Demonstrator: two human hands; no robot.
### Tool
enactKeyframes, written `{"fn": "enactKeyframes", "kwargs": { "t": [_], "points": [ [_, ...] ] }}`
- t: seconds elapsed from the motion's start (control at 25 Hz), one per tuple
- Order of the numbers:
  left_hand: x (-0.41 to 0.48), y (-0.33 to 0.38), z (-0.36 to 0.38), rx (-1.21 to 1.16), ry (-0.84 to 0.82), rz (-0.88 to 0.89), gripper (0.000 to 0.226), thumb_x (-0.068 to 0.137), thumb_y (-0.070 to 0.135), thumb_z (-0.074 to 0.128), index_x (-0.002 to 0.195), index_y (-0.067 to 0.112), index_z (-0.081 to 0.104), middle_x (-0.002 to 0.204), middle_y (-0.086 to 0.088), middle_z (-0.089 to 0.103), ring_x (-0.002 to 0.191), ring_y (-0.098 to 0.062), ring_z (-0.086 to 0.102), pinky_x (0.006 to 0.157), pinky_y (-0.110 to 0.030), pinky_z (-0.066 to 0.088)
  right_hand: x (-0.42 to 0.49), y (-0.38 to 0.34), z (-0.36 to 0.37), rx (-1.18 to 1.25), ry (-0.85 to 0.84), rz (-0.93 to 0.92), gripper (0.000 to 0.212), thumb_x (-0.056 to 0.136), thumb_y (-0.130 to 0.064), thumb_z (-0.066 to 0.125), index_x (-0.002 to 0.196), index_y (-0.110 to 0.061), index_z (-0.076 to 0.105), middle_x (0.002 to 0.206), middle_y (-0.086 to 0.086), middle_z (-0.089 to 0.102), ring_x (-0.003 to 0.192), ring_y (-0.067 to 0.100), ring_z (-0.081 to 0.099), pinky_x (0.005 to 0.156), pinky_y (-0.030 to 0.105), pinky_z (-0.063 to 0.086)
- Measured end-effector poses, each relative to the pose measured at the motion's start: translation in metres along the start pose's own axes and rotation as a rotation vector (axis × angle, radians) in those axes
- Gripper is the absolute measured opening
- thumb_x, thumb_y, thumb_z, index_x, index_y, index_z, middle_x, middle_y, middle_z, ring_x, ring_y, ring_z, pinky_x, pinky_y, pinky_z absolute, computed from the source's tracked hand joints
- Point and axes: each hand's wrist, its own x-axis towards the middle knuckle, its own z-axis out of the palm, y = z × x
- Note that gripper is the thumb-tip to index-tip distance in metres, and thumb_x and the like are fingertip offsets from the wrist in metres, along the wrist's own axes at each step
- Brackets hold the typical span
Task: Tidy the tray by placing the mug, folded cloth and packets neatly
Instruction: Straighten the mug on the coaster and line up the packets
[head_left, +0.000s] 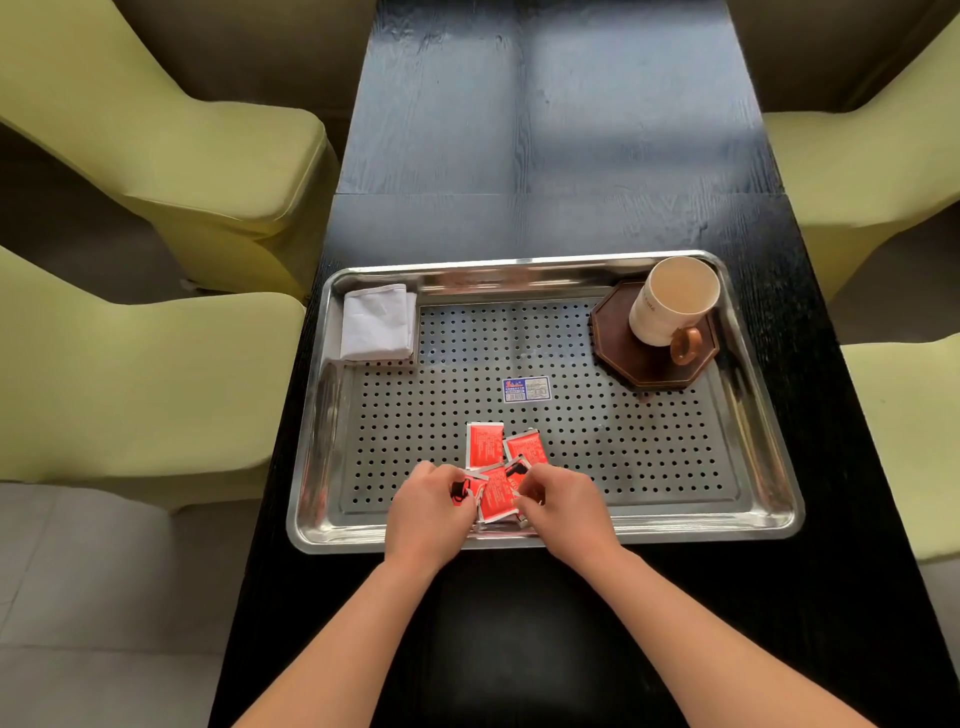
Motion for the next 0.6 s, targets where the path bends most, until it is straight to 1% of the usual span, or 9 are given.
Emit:
{"fn": "enactKeyframes", "kwargs": {
  "t": [0.08, 0.16, 0.2, 0.28, 0.36, 0.4, 0.44, 0.52, 0.6],
  "points": [
    [0.001, -0.004, -0.002, 0.044, -0.032, -0.004, 0.032, 0.083, 0.037, 0.07, 0.113, 0.026, 0.066, 0.09, 0.008, 0.049, 0.077, -0.011, 0.055, 0.065, -0.025, 0.04, 0.0, 0.0, -0.002, -0.031, 0.02, 0.052, 0.023, 0.082, -0.048, 0.07, 0.087, -0.026, 0.066, 0.085, -0.01, 0.068, 0.08, 0.014, 0.063, 0.069, 0.032, 0.051],
    [0.001, -0.002, -0.003, 0.074, -0.07, -0.007, 0.036, 0.082, 0.038, 0.071, 0.116, 0.028, 0.063, 0.093, 0.006, 0.05, 0.079, -0.012, 0.056, 0.067, -0.027, 0.045, 0.002, -0.007, 0.004, -0.152, 0.031, 0.076, 0.038, 0.076, -0.062, 0.067, 0.086, -0.025, 0.065, 0.085, -0.01, 0.064, 0.081, 0.013, 0.061, 0.065, 0.031, 0.048],
    [0.0, -0.001, -0.003, 0.096, -0.085, -0.003, 0.037, 0.083, 0.038, 0.07, 0.117, 0.028, 0.062, 0.095, 0.006, 0.05, 0.081, -0.013, 0.057, 0.068, -0.028, 0.047, 0.003, -0.013, 0.008, -0.215, 0.035, 0.074, 0.041, 0.075, -0.063, 0.067, 0.085, -0.024, 0.066, 0.085, -0.008, 0.064, 0.083, 0.015, 0.061, 0.065, 0.031, 0.048],
    [0.0, 0.001, -0.003, 0.136, -0.093, 0.0, 0.037, 0.084, 0.038, 0.067, 0.118, 0.027, 0.059, 0.098, 0.004, 0.052, 0.082, -0.016, 0.058, 0.069, -0.03, 0.049, 0.005, -0.024, 0.016, -0.269, 0.032, 0.073, 0.03, 0.081, -0.05, 0.067, 0.087, -0.021, 0.069, 0.089, -0.003, 0.067, 0.088, 0.019, 0.063, 0.07, 0.034, 0.052],
    [0.001, 0.001, -0.003, 0.154, -0.083, -0.008, 0.038, 0.084, 0.04, 0.067, 0.118, 0.027, 0.056, 0.1, 0.002, 0.055, 0.085, -0.017, 0.059, 0.069, -0.031, 0.049, 0.007, -0.026, 0.019, -0.182, 0.033, 0.125, 0.017, 0.085, -0.037, 0.064, 0.087, -0.022, 0.072, 0.093, -0.002, 0.068, 0.091, 0.02, 0.064, 0.074, 0.034, 0.054],
    [0.002, 0.0, -0.003, 0.165, -0.074, -0.009, 0.039, 0.084, 0.041, 0.067, 0.118, 0.027, 0.056, 0.101, 0.002, 0.056, 0.088, -0.017, 0.059, 0.07, -0.031, 0.049, 0.007, -0.024, 0.018, -0.144, 0.041, 0.148, 0.017, 0.085, -0.038, 0.064, 0.086, -0.023, 0.072, 0.094, -0.003, 0.067, 0.091, 0.019, 0.063, 0.074, 0.034, 0.054],
    [0.002, -0.001, -0.003, 0.178, -0.062, -0.007, 0.039, 0.084, 0.042, 0.067, 0.118, 0.026, 0.056, 0.101, 0.002, 0.057, 0.09, -0.017, 0.058, 0.071, -0.031, 0.05, 0.007, -0.022, 0.017, -0.154, 0.058, 0.143, 0.021, 0.084, -0.044, 0.066, 0.086, -0.023, 0.072, 0.093, -0.005, 0.066, 0.091, 0.018, 0.062, 0.076, 0.035, 0.053],
    [0.002, -0.002, -0.001, 0.191, -0.044, -0.002, 0.039, 0.084, 0.042, 0.068, 0.116, 0.025, 0.057, 0.1, 0.002, 0.058, 0.092, -0.017, 0.057, 0.072, -0.031, 0.049, 0.008, -0.022, 0.017, -0.296, 0.084, 0.101, 0.039, 0.079, -0.061, 0.066, 0.087, -0.023, 0.069, 0.091, -0.005, 0.063, 0.09, 0.018, 0.06, 0.079, 0.036, 0.052],
    [0.001, -0.001, 0.0, 0.187, -0.053, -0.009, 0.038, 0.084, 0.043, 0.068, 0.115, 0.024, 0.057, 0.099, 0.002, 0.057, 0.091, -0.017, 0.057, 0.071, -0.03, 0.048, 0.01, -0.028, 0.019, -0.389, 0.076, 0.099, 0.044, 0.077, -0.064, 0.066, 0.09, -0.023, 0.068, 0.093, -0.004, 0.065, 0.092, 0.019, 0.06, 0.082, 0.037, 0.049]
  ]
}}
